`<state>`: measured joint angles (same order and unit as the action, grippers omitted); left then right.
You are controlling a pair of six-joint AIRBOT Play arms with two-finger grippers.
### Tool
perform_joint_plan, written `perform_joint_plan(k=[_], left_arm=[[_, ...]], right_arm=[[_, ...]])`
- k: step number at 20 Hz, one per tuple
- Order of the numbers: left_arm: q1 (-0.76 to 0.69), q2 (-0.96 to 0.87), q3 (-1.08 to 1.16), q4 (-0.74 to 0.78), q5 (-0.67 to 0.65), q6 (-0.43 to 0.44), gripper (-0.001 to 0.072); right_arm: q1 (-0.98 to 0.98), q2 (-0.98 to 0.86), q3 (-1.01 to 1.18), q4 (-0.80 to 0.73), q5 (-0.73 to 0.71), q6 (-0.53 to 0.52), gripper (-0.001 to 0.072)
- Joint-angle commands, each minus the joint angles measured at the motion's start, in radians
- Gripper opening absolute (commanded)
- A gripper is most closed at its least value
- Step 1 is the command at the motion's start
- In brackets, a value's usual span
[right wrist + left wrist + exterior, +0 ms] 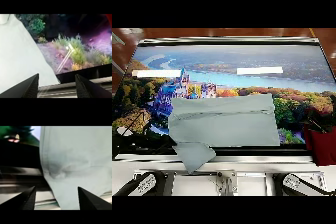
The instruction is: Fold the shirts.
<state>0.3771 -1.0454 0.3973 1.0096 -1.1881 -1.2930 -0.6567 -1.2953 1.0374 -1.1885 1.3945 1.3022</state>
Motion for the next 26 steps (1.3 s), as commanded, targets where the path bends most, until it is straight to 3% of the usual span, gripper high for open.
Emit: perform_joint_plan(k=[1, 5, 7, 8, 10, 11, 12, 15, 26], left_arm=[[-0.05, -0.043, -0.034, -0.021, 0.067, 0.009, 0.0599], [-0.134, -0.121, -0.034, -0.122, 0.14, 0.066, 0.0575], [-0.166, -0.135, -0.034, -0.154, 0.175, 0.066, 0.0347], [-0.177, -0.136, -0.034, -0.154, 0.173, 0.067, 0.0176], [-0.177, -0.135, -0.033, -0.154, 0.142, 0.086, 0.0039], [-0.176, -0.133, -0.033, -0.153, 0.134, 0.09, 0.004], [-0.176, -0.13, -0.032, -0.153, 0.129, 0.097, 0.0039], [-0.176, -0.122, -0.023, -0.154, 0.098, 0.121, 0.0039], [-0.176, -0.072, -0.021, -0.154, 0.051, 0.129, 0.004]], right_arm=[[-0.008, 0.004, -0.018, 0.001, -0.024, -0.006, 0.0575], [-0.008, 0.004, -0.018, 0.001, -0.01, -0.005, 0.0575], [-0.008, 0.004, -0.018, 0.001, -0.005, 0.0, 0.0575], [-0.008, 0.004, -0.019, 0.001, 0.0, 0.002, 0.0575], [-0.008, 0.004, -0.039, -0.026, 0.026, 0.002, 0.0576], [-0.008, 0.004, -0.066, -0.048, 0.049, -0.002, 0.0583], [-0.008, 0.004, -0.109, -0.052, 0.077, -0.024, 0.0675], [-0.008, 0.004, -0.267, 0.022, 0.076, -0.096, 0.0679], [0.034, 0.003, -0.487, 0.116, -0.194, -0.108, 0.067]])
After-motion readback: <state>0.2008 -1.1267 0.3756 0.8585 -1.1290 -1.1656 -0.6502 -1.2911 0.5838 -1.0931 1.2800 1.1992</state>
